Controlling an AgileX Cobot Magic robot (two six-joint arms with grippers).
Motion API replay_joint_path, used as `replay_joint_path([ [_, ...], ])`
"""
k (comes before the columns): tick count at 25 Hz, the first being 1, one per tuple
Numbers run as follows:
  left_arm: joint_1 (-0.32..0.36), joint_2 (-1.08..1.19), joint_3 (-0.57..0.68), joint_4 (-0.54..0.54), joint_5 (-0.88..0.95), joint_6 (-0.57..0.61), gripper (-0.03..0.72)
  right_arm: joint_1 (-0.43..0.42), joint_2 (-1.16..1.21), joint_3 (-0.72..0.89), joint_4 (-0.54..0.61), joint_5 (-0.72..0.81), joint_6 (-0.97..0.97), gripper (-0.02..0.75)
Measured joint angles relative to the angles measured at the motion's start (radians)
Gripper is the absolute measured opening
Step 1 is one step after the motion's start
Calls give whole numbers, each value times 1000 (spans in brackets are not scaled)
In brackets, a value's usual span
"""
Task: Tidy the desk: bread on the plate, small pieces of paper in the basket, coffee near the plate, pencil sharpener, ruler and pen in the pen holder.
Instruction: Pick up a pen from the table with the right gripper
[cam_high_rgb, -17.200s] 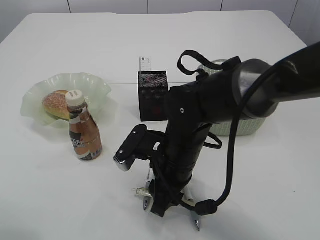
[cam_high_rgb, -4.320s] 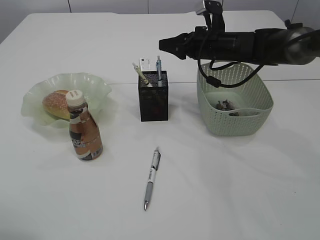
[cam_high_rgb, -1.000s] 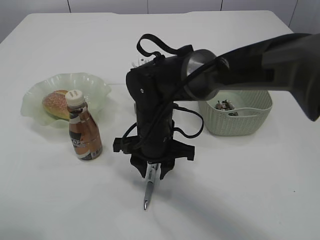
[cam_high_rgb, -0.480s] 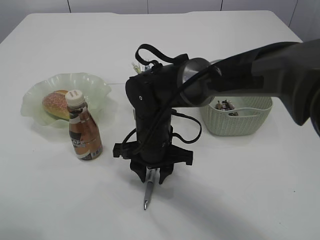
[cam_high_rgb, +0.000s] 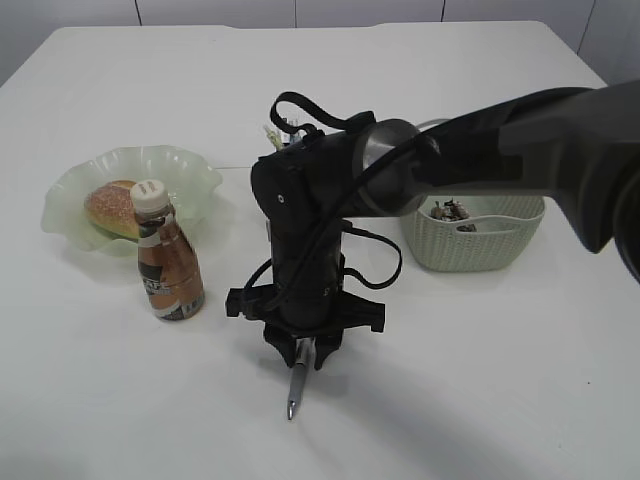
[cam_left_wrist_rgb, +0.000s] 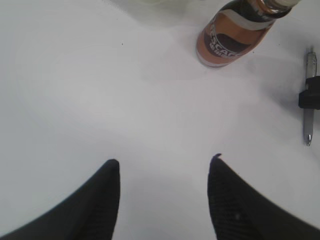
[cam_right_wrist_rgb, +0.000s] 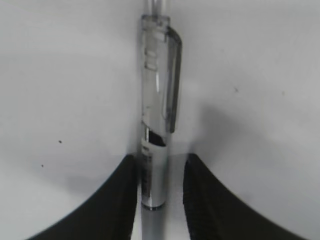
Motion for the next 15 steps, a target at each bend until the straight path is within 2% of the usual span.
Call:
replay_joint_path([
  [4, 0, 0, 0, 0, 0, 0, 414, 0, 0, 0, 1, 0, 0, 211],
  [9, 0, 0, 0, 0, 0, 0, 414, 0, 0, 0, 1, 0, -7, 86],
  [15, 0, 0, 0, 0, 0, 0, 414, 0, 0, 0, 37, 0, -100, 64],
])
